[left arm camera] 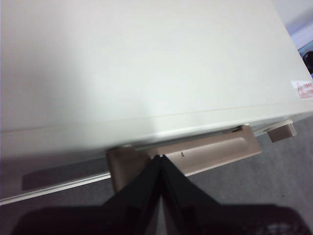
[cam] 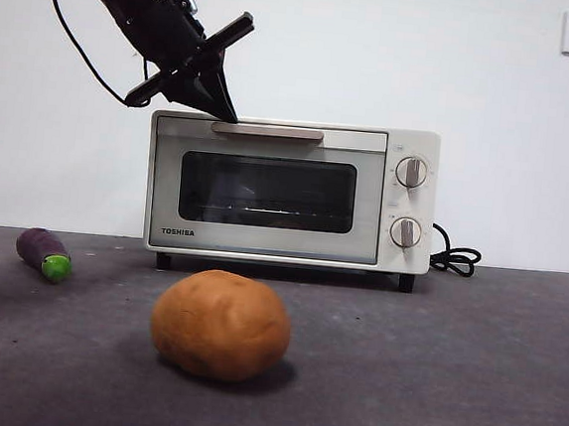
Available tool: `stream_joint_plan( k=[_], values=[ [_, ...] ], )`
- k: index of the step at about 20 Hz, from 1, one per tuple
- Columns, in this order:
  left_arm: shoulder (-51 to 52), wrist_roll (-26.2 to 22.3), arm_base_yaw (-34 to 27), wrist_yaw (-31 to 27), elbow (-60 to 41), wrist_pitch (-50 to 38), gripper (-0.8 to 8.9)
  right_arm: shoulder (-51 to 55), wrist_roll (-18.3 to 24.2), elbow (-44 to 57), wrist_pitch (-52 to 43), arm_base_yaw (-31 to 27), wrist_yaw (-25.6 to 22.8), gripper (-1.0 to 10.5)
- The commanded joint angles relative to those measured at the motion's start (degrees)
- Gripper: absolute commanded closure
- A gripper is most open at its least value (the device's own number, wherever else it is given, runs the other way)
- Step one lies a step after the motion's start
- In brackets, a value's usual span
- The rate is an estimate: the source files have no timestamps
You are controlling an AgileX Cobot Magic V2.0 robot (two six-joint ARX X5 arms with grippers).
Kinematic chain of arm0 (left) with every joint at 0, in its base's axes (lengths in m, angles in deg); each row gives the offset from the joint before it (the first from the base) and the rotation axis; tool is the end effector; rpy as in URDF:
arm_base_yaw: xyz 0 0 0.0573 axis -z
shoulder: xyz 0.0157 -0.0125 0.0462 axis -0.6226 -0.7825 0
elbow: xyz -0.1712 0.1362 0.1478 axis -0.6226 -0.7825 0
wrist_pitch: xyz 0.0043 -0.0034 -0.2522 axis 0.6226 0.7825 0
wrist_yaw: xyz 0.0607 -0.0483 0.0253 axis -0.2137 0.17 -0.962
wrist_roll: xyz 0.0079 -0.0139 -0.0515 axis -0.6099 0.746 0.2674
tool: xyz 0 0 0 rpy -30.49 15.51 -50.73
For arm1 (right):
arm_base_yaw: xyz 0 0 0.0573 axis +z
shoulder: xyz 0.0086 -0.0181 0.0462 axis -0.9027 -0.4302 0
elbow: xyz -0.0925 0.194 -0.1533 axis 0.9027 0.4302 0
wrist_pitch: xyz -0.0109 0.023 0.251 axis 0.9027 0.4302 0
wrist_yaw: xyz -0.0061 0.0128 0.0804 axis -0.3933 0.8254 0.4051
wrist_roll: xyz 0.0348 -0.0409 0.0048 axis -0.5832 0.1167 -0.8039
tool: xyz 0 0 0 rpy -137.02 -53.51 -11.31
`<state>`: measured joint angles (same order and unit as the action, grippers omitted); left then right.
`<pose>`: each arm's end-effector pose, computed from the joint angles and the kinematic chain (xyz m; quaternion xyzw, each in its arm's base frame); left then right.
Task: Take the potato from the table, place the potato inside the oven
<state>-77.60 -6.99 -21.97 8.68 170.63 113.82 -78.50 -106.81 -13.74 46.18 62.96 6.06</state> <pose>0.4238 -0.1364 0.3111 -0.1683 0.3621 -0.2414 0.8845 0.1085 0.0135 0.3491 0.2467 0.3972 0.2061 0.8596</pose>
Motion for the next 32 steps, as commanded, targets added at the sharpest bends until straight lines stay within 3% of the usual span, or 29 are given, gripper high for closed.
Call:
stream_joint_plan(
  k=[1,9,14,22,32],
  values=[
    [-1.25,-3.32,0.9,-2.21,0.04,2.12,8.19,0.04,0.61,-0.07,0.31,0.07,-0.07,9.5],
    [-1.77,-5.49,2.78,-2.58,0.04,8.46,8.19,0.15,2.1,-0.07,4.04,0.07,-0.07,9.5],
    [-1.77,-10.27,3.67,-7.23,0.04,15.96,8.2,0.15,2.38,-0.07,4.33,0.07,-0.07,9.5],
    [-1.77,-12.22,5.84,-13.77,0.04,21.68,8.2,0.81,6.62,-0.07,8.7,0.07,-0.07,9.5],
    [-1.77,-15.72,8.74,-20.09,0.0,25.57,8.19,5.79,6.8,-0.07,11.72,0.07,-0.07,9.5]
  ],
)
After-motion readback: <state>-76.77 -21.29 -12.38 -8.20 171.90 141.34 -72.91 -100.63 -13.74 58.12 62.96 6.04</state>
